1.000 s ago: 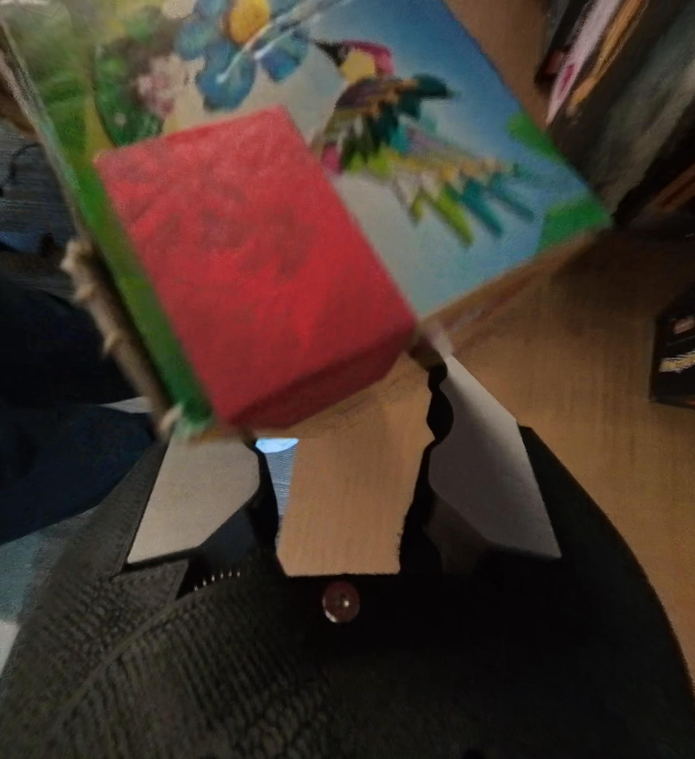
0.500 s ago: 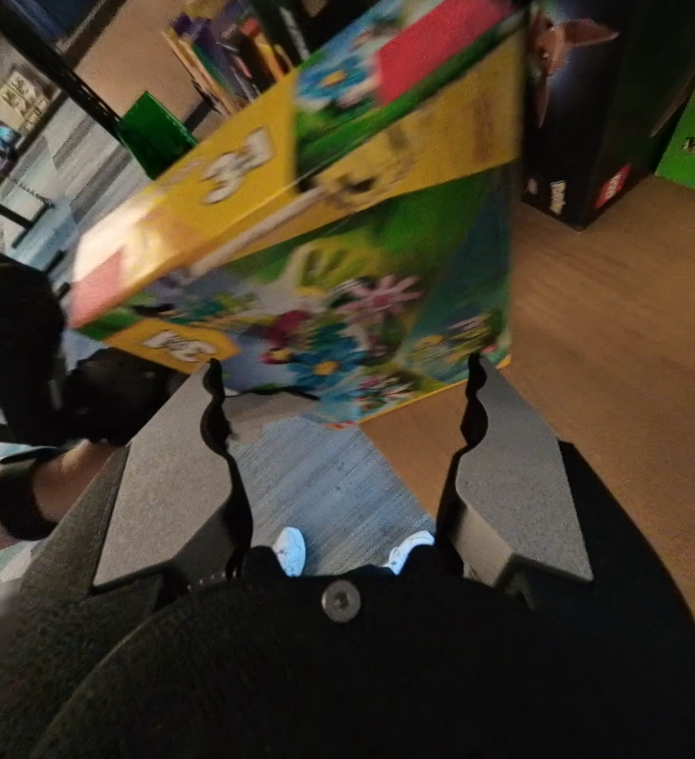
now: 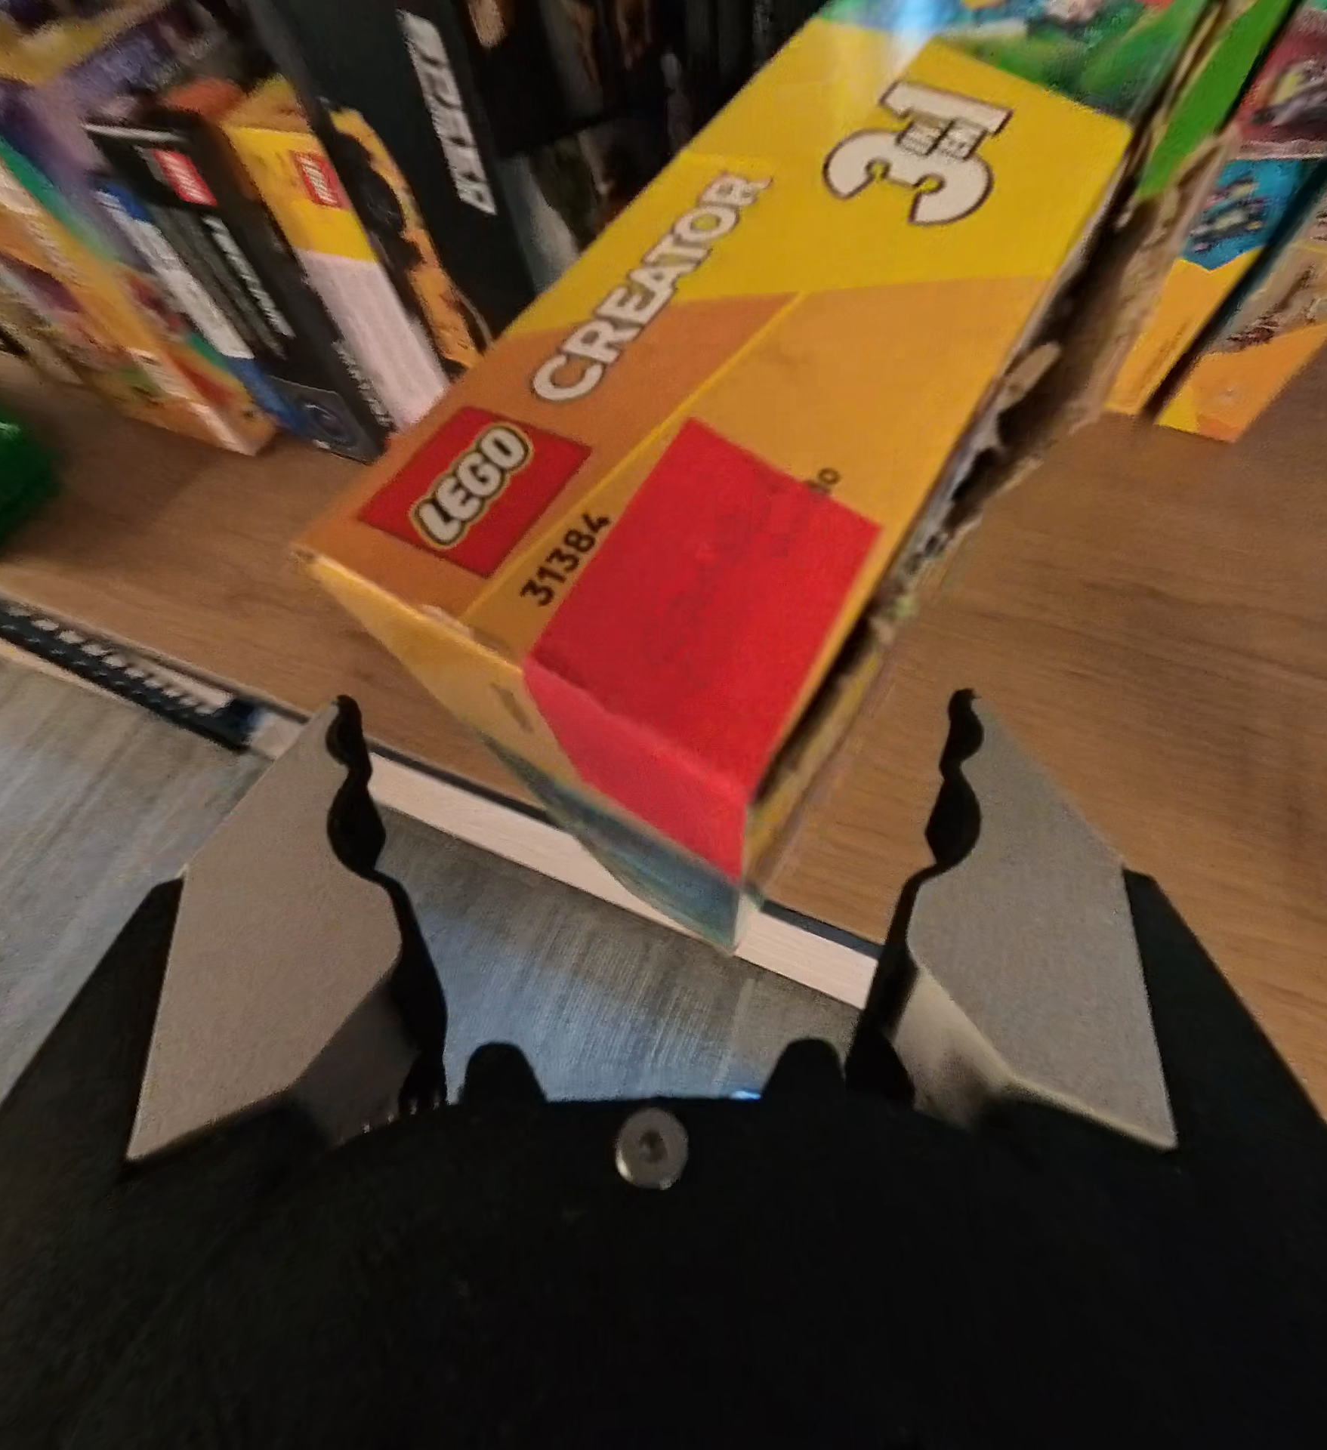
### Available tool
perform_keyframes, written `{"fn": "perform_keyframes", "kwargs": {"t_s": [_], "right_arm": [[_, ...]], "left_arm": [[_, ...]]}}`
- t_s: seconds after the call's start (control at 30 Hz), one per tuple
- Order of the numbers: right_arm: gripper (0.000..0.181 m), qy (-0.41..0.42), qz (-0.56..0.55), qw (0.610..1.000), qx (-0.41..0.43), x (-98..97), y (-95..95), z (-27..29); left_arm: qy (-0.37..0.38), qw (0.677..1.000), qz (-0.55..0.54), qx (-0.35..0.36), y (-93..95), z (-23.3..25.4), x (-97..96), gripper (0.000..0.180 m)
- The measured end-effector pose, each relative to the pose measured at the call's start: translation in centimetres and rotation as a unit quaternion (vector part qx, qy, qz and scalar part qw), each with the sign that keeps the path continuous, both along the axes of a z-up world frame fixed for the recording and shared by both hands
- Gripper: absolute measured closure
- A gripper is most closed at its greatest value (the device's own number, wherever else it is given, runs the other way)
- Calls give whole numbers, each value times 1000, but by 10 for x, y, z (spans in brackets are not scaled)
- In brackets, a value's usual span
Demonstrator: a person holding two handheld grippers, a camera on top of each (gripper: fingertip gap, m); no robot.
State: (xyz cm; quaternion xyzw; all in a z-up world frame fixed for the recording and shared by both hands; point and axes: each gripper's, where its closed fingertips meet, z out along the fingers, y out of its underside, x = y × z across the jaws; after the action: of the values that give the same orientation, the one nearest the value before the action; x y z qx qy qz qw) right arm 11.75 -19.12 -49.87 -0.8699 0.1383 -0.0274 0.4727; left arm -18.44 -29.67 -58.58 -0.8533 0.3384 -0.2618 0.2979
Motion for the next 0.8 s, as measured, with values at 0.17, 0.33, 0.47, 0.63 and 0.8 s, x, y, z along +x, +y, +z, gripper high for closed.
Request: {"fn": "perform_keyframes", "kwargs": {"t_s": [0.17, 0.33, 0.47, 0.63, 0.8], "right_arm": [[76, -27, -44, 998, 31, 17, 20, -3], [79, -18, -24, 999, 40, 9, 33, -2], [79, -7, 14, 999, 45, -10, 49, -2], [77, -12, 44, 997, 55, -31, 70, -2], [78, -5, 49, 997, 66, -26, 99, -1]], "left_arm": [[55, 993, 94, -41, -52, -8, -161, 133], [71, 978, 185, -62, -88, -3, -255, 137], [76, 968, 224, -87, -97, -6, -269, 137], [81, 974, 196, -80, -73, -2, -231, 136], [58, 981, 170, -70, -46, 11, -190, 139]]}}
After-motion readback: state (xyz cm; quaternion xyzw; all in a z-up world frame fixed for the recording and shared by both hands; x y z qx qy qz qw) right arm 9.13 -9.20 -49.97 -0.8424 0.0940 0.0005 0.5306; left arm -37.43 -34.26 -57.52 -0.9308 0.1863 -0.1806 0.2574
